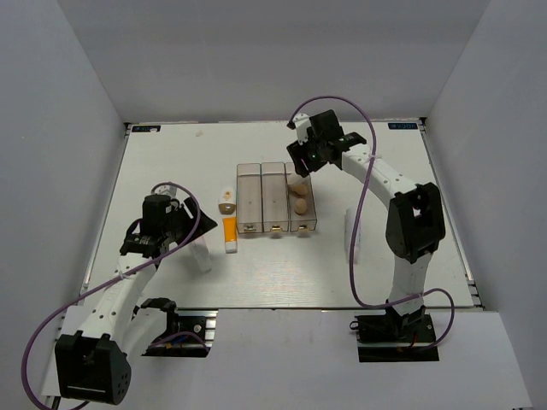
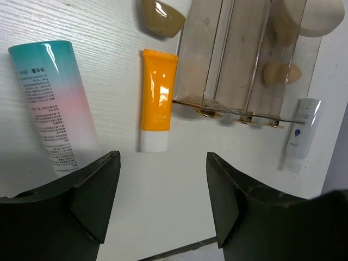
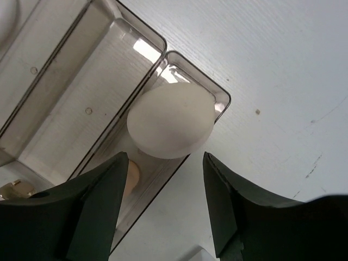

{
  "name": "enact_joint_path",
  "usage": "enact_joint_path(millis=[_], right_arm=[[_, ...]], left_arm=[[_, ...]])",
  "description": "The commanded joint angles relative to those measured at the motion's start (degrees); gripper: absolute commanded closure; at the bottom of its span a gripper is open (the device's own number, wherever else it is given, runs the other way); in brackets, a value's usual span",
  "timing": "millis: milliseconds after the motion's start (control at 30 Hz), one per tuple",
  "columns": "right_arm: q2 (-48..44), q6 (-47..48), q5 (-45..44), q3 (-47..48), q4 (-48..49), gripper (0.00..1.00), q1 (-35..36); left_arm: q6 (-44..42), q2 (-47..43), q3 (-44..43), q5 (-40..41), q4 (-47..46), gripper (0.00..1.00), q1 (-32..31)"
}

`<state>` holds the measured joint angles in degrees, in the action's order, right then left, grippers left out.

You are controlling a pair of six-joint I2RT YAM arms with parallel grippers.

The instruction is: Organize the makeup

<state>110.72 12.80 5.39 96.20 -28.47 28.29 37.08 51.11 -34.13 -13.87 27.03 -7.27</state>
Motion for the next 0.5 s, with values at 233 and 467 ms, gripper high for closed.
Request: enact_joint_path(millis=[233,467], right_arm=[[-7.4,-3.5,8.2,-7.8,6.5,0.91,-3.1],[-12.6,-6.2,15.0,-16.4,12.7,1.00,-5.0]], left_arm=[[1.0,-3.0,-3.0,6.7,8.1,0.27,0.2],[0.8,3.9,-5.6,18.1,13.8,0.67,0.2]])
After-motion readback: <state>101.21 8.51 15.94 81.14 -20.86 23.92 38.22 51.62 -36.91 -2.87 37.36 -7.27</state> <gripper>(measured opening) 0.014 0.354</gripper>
